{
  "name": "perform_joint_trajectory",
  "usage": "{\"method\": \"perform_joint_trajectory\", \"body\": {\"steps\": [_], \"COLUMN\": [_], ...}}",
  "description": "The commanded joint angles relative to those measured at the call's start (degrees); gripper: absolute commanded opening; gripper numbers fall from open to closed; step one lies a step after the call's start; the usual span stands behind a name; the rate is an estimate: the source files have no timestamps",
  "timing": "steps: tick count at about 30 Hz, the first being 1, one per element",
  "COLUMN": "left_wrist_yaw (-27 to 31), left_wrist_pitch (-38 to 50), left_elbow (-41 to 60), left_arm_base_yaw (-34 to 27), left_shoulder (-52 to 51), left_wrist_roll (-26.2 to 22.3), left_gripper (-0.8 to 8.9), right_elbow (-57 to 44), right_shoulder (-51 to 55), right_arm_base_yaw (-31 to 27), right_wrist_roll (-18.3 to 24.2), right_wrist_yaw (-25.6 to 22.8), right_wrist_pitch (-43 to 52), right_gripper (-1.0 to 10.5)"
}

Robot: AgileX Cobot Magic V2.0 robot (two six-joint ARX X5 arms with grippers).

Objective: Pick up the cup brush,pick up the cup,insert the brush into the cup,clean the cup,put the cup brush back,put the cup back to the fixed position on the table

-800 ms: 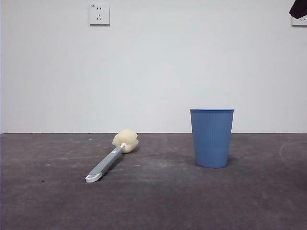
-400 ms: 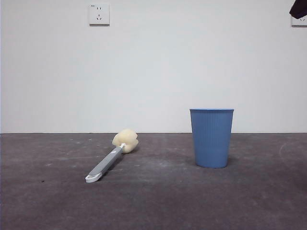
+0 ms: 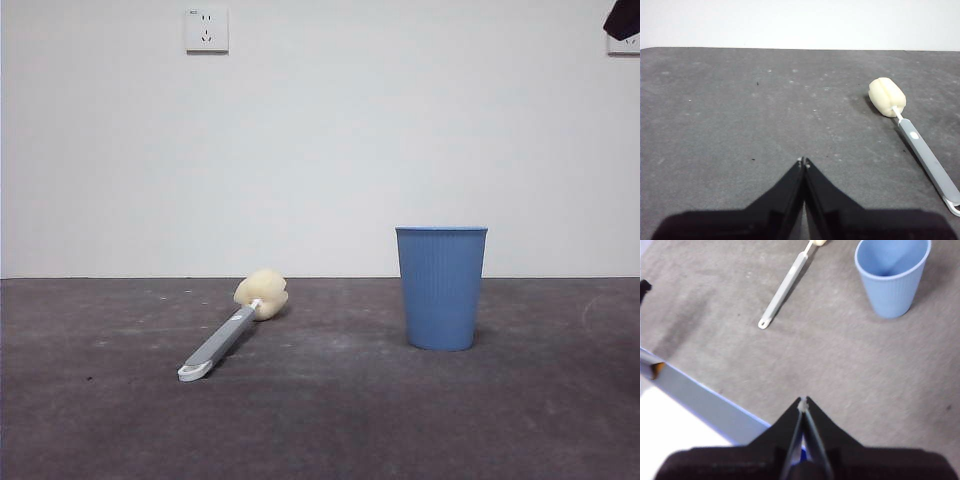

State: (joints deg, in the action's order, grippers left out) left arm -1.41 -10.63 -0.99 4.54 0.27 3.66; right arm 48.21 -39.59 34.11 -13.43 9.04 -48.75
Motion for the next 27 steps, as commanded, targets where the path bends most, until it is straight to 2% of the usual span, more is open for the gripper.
{"method": "perform_joint_trajectory", "body": {"steps": [1, 3, 5, 8, 14, 19, 27], "left_wrist_yaw": [-0.22, -0.22, -0.2, -0.24, -0.22, -0.22, -0.22], "left_wrist_pitch": [0.11, 0.11, 0.11, 0.11, 0.11, 0.11, 0.11], "left_elbow": [0.76, 0.76, 0.76, 0.76, 0.76, 0.76, 0.76], "left_arm_base_yaw": [-0.13, -0.13, -0.13, -0.13, -0.13, -0.13, -0.13], "left_shoulder": [-0.11, -0.11, -0.11, -0.11, -0.11, -0.11, -0.11], "left_wrist_roll": [0.22, 0.22, 0.22, 0.22, 0.22, 0.22, 0.22], "left_gripper": [-0.03, -0.03, -0.03, -0.03, -0.03, -0.03, -0.03], "right_elbow": [-0.24, -1.49, -3.93, -10.19, -26.51, -36.17, -43.91], "right_shoulder": [1.68, 3.39, 5.66, 10.23, 19.93, 27.71, 34.25], "right_arm_base_yaw": [-1.31, -3.43, -6.62, -13.16, -23.82, -28.06, -31.08], "right_wrist_roll": [5.05, 7.19, 8.61, 9.09, 8.72, 8.17, 7.87], "right_wrist_yaw": [-5.44, -7.13, -5.22, -2.97, -2.99, -3.41, -3.41], "right_wrist_pitch": [3.63, 9.03, 15.23, 23.85, 38.69, 43.8, 43.8], "right_gripper": [0.0, 0.0, 0.0, 0.0, 0.0, 0.0, 0.0]}}
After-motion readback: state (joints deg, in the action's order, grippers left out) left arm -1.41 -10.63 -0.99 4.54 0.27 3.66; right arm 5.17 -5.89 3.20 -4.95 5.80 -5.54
